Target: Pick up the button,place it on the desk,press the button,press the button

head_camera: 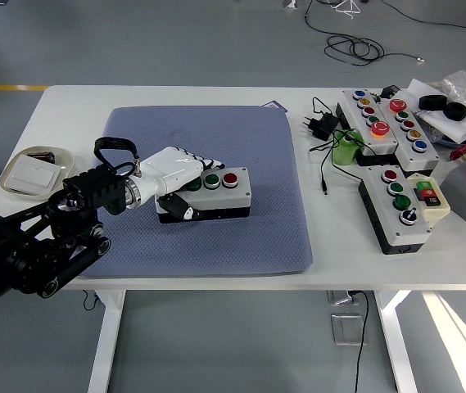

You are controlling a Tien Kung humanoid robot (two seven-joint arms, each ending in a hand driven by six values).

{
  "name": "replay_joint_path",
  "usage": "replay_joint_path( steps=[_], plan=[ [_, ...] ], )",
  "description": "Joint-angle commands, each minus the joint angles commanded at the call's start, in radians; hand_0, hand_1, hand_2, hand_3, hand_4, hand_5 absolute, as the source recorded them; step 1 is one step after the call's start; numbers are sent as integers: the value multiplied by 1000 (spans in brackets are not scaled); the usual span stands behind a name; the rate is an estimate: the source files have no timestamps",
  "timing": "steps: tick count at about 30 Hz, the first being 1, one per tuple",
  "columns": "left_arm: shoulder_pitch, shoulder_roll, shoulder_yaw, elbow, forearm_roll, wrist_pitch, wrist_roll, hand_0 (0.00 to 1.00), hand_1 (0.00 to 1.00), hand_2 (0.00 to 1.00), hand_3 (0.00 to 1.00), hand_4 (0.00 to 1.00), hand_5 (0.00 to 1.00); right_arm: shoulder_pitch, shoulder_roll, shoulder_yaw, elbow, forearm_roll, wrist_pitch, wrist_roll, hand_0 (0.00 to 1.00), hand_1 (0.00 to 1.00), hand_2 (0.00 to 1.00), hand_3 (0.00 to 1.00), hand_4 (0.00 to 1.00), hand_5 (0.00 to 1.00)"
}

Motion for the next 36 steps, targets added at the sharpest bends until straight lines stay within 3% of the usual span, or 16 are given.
replay_joint_path(
  steps=[10,19,22,23,28,29,34,35,36],
  plan=[
    [9,2,-25,-20,-29,-5,10,843,894,962,992,998,388,-6,0,0,0,-1,0,-1,787,797,817,751,412,479],
    [63,27,-134,-134,-62,-87,25,878,917,980,998,998,432,-13,0,5,0,-6,0,0,787,797,817,751,412,479],
    [107,41,-225,-233,-43,-116,66,878,917,980,998,998,432,-13,0,3,0,-1,-1,2,787,797,817,751,412,479],
    [115,44,-240,-253,-37,-114,74,751,800,883,998,841,444,-12,0,3,0,0,-1,2,787,797,817,751,412,479],
    [159,60,-314,-418,55,-106,149,751,800,883,998,841,444,-8,0,3,0,-1,0,4,787,797,817,751,412,479],
    [165,64,-322,-442,79,-120,165,83,317,349,887,682,329,-8,0,3,0,-1,0,4,787,797,817,751,412,479],
    [187,78,-336,-570,197,-270,273,83,317,349,887,682,329,-7,1,4,0,0,0,3,787,797,817,751,412,479],
    [191,81,-332,-593,194,-314,303,2,148,196,862,627,360,-6,1,4,0,0,0,3,787,797,817,751,412,479],
    [192,82,-326,-606,187,-347,324,2,148,196,862,627,360,-6,1,5,0,-2,0,3,787,797,817,751,412,479]
  ],
)
